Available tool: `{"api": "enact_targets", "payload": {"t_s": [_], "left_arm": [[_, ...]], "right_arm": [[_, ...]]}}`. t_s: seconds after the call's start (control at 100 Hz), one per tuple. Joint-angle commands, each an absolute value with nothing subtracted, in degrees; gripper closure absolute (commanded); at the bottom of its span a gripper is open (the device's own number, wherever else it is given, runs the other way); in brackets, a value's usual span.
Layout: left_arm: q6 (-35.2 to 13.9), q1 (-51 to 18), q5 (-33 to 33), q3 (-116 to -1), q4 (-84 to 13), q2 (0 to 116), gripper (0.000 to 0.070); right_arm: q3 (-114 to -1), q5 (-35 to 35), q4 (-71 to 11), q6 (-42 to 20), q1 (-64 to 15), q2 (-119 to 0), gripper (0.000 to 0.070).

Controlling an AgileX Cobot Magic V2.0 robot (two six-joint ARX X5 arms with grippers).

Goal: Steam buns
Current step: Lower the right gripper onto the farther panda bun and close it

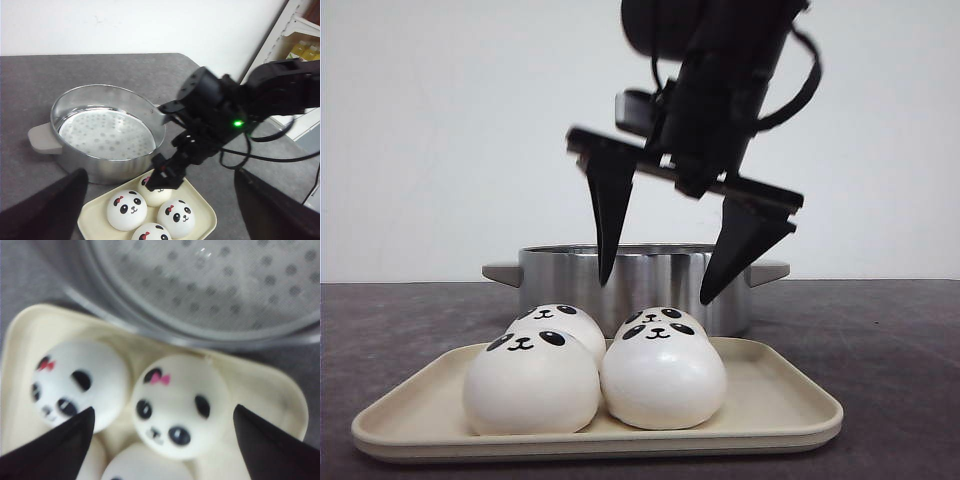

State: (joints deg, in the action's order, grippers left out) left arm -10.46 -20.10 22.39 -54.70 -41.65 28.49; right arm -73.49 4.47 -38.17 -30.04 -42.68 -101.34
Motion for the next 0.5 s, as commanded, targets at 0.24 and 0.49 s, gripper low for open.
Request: {"api": "enact_targets", "payload": {"t_s": [0.24, 0.49], "left_arm": [[-9.91, -21.61, 22.26, -55.57, -41.25, 28.8, 0.0144], [-9.87, -22.68, 21.89, -55.57, -41.28, 28.8, 0.0144]], "right_arm": [[-74.98, 2.59, -37.87, -30.92, -42.44, -107.44, 0.0226], [-74.98, 1.78, -38.06, -31.35, -41.74, -109.58, 0.0304]]}}
